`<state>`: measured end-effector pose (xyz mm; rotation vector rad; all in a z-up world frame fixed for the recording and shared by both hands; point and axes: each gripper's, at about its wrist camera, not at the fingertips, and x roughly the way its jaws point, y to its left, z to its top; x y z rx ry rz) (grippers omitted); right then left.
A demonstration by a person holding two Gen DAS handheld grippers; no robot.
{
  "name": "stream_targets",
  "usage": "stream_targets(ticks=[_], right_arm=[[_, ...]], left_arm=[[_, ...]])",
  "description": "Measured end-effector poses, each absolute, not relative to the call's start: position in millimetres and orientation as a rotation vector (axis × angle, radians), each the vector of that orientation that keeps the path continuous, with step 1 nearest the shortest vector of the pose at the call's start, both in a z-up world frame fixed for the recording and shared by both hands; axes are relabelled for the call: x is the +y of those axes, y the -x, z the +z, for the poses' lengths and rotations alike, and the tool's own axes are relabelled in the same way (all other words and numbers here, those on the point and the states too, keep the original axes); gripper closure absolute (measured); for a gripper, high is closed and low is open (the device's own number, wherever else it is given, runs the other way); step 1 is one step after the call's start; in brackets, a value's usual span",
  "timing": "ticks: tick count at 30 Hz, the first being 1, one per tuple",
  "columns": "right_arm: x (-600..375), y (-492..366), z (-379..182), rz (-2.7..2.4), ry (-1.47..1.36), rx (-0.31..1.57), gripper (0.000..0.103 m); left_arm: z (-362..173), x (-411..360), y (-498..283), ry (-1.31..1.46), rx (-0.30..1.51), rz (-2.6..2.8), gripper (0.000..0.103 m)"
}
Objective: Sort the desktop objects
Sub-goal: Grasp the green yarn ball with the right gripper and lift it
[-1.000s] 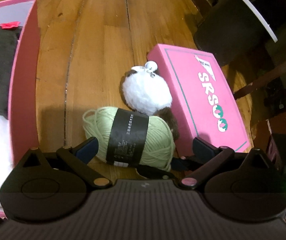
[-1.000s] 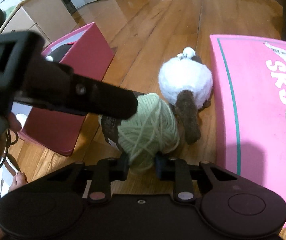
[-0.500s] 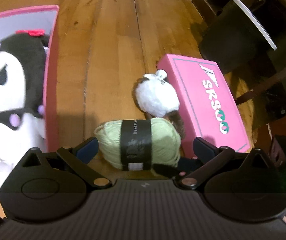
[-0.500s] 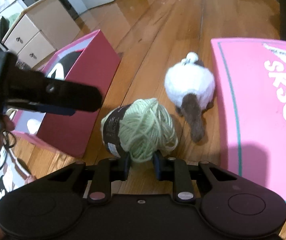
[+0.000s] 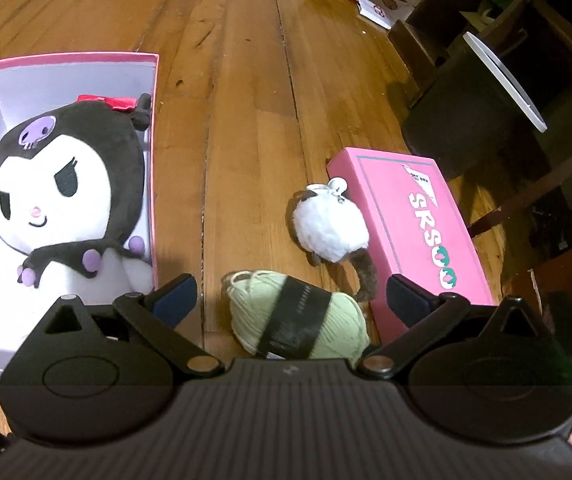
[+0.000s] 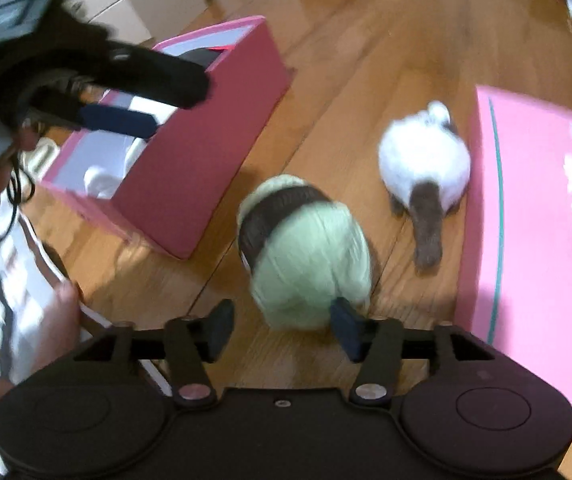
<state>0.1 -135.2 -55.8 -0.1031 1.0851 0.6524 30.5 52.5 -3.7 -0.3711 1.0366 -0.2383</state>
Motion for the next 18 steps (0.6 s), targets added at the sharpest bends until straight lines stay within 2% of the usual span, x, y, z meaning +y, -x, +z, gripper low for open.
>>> stream_targets(ticks=[4,7,12,13,14,18], right_arm=[[-122,5,-43,0.655,0.188,1.017,0.034],[-113,-11,-45,0.657,0.226,0.987,0.022],[-106,-38,-63,0.617,0.323,1.011,0.022],[-110,-43,-69,0.618,0.299,1.029,0.016],[-115,-48,-74,0.623,0.243,1.051,0.014],[-133,-58,-89,0.645,0.026,1.154,0.014]], left_arm=[[-6,57,-29,0.383,1.047,-0.244,0.000],[-7,59,-29,0.380,1.051,-0.240,0.000],[-7,62,-28,0.390,1.042,-0.227,0.000],[-7,63,-28,0.394,1.038,-0.218,0.000],[-7,63,-27,0.394,1.035,-0.211,0.000],[-11,60,-27,0.393,1.051,-0.219,0.000]])
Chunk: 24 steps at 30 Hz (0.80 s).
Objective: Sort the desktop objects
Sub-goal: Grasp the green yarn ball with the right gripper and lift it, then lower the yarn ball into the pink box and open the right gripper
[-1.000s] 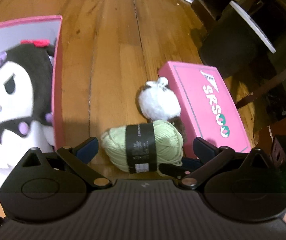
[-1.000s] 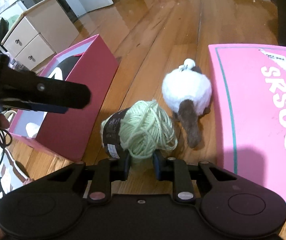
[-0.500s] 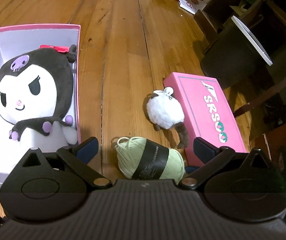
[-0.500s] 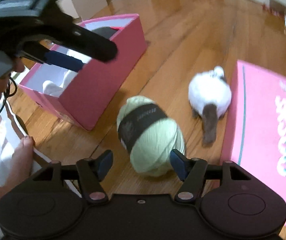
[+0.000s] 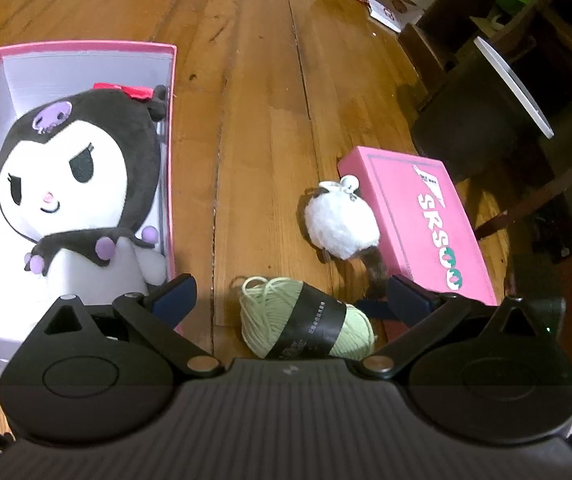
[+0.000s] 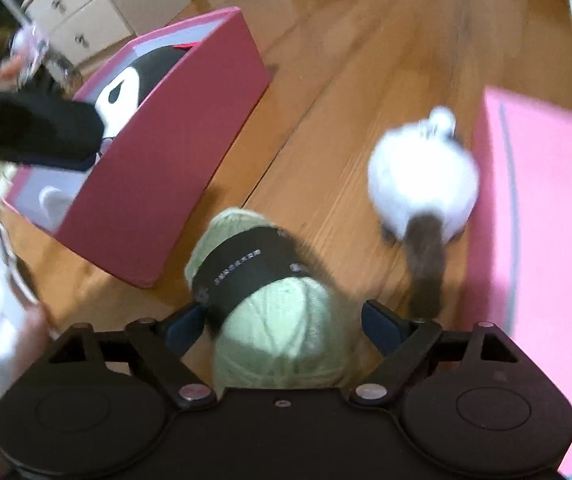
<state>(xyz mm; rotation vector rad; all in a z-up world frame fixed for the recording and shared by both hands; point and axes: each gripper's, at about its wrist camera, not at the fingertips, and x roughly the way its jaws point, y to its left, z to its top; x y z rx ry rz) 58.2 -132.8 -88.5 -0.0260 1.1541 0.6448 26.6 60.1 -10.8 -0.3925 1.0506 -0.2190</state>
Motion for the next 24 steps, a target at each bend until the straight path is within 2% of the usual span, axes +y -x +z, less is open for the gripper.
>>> stream_targets(ticks=[4,7,9,11,14,24], right_arm=[[-130,-56,-95,0.653,0.053,1.153,0.014],[-124,-51,-99,0.664,0.089,1.131,0.018],[-122,-48,-100,0.673,0.097,1.106,0.024],[-122,-47,-98,0.677,0.103,1.079,0.035],[-122,-40,-91,0.676,0.114,1.038,0.045],[-120,-17,-32,0.668,0.033,0.862,0.047]], left_arm=[[-13,60,-26,0.389,1.057,-0.217,0.000],[-13,62,-24,0.389,1.057,-0.215,0.000],[-13,64,-23,0.392,1.053,-0.215,0.000],[-12,67,-22,0.398,1.049,-0.214,0.000],[-9,70,-21,0.406,1.044,-0.213,0.000],[20,102,-10,0.445,1.004,-0.240,0.000]])
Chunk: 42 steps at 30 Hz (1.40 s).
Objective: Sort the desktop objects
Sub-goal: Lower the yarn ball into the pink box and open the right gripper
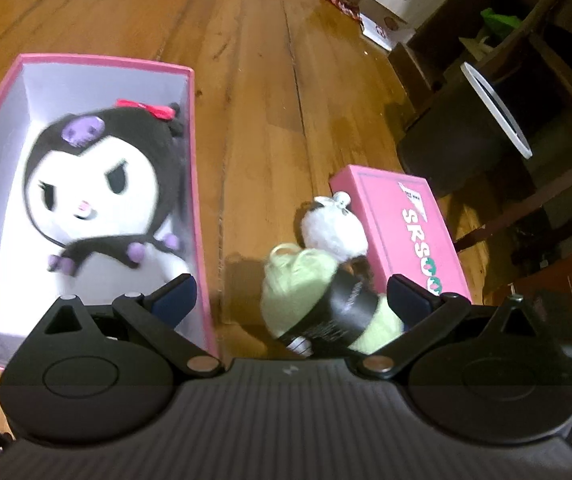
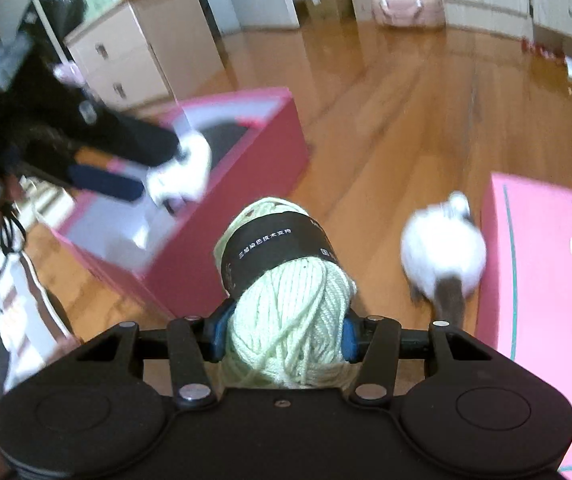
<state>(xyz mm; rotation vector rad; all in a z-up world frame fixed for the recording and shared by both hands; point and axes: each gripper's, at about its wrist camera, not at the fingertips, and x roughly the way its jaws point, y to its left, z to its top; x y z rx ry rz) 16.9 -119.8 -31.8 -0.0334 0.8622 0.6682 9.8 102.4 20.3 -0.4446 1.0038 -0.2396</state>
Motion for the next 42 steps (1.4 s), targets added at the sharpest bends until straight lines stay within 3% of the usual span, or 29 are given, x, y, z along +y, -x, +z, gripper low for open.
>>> stream_targets(ticks=[11,26,36,42], right_arm=[[-14,-22,17,0.843,0.090,0.747,0.046],[94,-51,-34,0.770,-0.009,0.909,0.045],[110,-47,-47,0.758,0.011,1.002,0.035],[100,-39,-36,0.790,0.010,0.996,0.034]], left_arm=[[54,174,-12,0.412,1.048,-0.211,0.000],[6,236,-30,0.365,1.102,-0.167,0.000],[-11,235,-35,0.307,1.129,-0.137,0.000],[-21,238,-33,0.281,1.163,-0.113,0.000]])
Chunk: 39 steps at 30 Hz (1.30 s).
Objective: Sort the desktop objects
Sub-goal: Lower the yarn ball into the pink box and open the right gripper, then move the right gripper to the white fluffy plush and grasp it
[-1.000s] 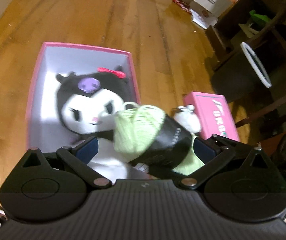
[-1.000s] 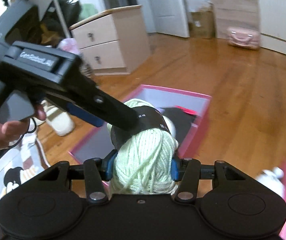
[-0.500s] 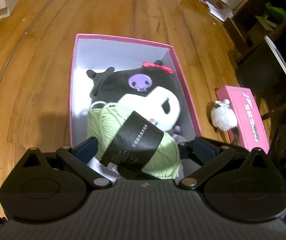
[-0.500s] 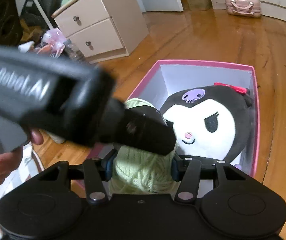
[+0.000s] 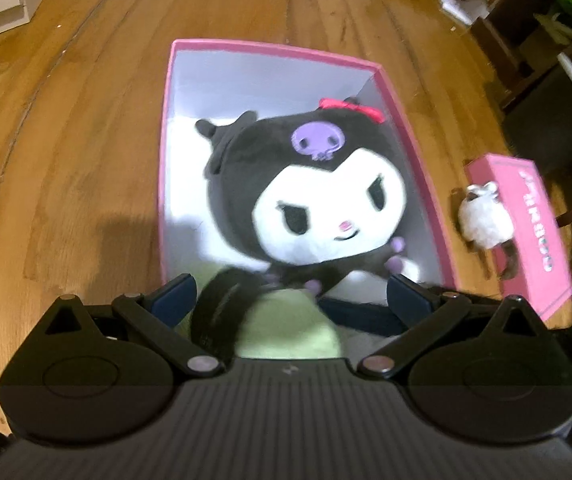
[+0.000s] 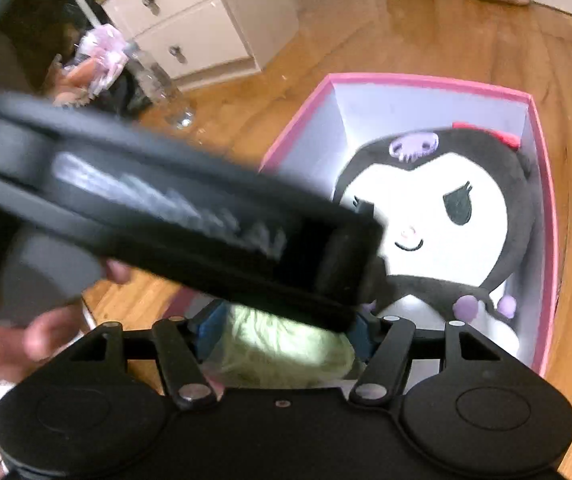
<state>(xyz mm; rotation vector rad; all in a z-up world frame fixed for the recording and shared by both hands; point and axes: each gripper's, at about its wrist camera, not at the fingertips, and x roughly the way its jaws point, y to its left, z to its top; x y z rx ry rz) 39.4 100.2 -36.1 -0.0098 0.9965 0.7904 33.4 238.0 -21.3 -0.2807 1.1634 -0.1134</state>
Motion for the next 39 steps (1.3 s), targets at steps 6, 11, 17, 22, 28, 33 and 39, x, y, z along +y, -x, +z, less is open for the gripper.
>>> stream_targets(ticks=[6,11,17,22,28,33,39], right_arm=[[88,-35,-29,0.821,0.019,0.952,0.037],[84,-34,-40,0.836,0.034,0.993,0.061],[28,-8,-3,0.779,0.029,0.879,0.049],[-51,-10,24,0.620,-0.073,0.787,0.029],[-142,-28,21,0.411,-0.096,0.782,0.029],[-176,-39,-10,0.290,-0.058,0.751,0.029],[-151,-52,-41,0.271,0.084,0.730,0.029]], left_arm=[[-20,235,-33,0.255,1.169,-0.109,0.000],[-18,229,-30,0.259,1.171,-0.106,0.000],[14,207,-9,0.270,1.070,-0.171,0.000],[43,158,-5,0.279,0.962,-0.282,0.000],[49,79,-27,0.293,0.924,-0.429,0.000],[32,27,-46,0.228,0.979,-0.398,0.000],[5,-7,-55,0.129,1.043,-0.374,0.000]])
